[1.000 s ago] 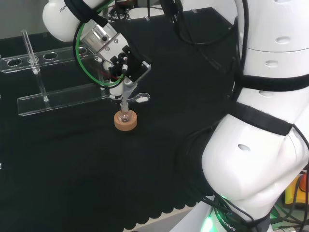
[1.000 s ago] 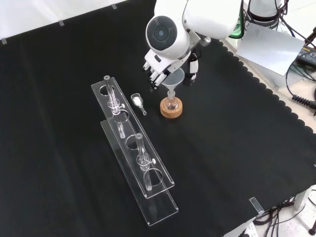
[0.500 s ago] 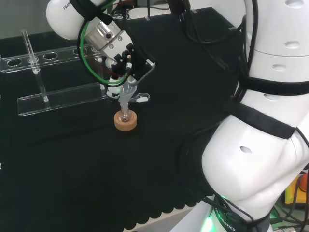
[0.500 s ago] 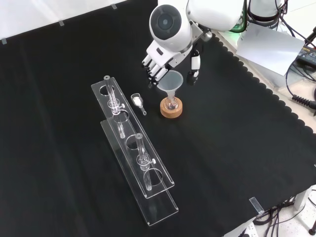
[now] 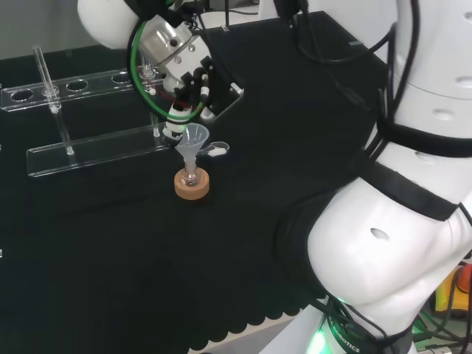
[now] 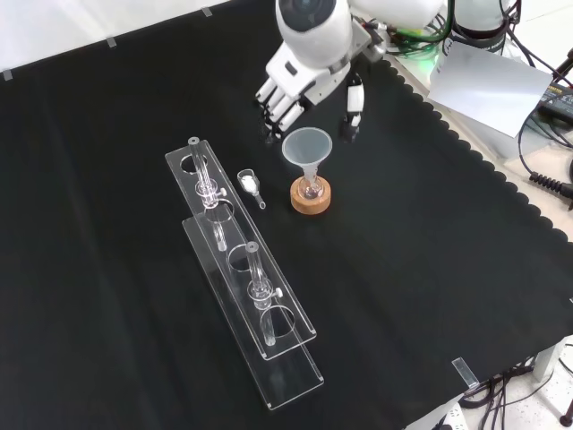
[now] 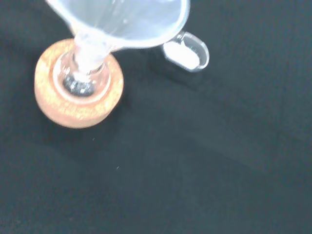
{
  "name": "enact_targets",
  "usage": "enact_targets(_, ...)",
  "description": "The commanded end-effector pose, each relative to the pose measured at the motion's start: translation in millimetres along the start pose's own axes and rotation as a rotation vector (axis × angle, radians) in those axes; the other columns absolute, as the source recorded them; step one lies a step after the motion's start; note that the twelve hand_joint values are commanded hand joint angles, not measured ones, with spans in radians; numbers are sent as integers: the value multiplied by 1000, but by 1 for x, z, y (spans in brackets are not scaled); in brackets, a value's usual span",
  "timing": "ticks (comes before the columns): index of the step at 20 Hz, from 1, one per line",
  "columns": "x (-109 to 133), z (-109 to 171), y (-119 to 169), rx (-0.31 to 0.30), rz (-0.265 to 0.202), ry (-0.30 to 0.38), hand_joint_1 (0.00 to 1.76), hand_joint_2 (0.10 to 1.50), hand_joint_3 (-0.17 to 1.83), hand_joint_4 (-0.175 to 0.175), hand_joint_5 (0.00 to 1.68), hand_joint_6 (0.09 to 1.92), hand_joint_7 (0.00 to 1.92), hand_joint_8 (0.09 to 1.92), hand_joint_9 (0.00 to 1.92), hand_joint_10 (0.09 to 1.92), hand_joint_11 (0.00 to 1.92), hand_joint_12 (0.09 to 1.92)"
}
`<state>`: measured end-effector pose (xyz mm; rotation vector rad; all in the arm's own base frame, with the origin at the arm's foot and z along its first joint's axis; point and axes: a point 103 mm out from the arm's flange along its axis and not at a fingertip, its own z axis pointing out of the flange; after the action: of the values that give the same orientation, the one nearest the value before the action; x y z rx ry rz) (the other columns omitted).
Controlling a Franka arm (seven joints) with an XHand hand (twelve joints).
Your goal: Place the funnel on the round-bottom flask.
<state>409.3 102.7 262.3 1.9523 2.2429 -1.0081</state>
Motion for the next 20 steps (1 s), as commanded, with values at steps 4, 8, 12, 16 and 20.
enact_targets(4, -59, 3, -19, -130, 24, 206, 568, 767, 333, -56, 363, 87, 224, 714, 483, 661, 250, 1393)
enact_targets(8, -81, 14, -20, -153, 42, 247, 624, 772, 347, -53, 447, 87, 304, 711, 539, 645, 297, 1370)
enact_targets(12, -101, 26, -16, -136, 67, 284, 659, 770, 369, -53, 477, 87, 345, 701, 574, 620, 316, 1359)
enact_targets(16, -115, 32, -12, -131, 78, 310, 673, 769, 378, -53, 486, 87, 354, 698, 583, 614, 320, 1358)
enact_targets(20, -121, 36, -6, -128, 80, 329, 679, 761, 398, -54, 491, 87, 356, 696, 592, 602, 325, 1353)
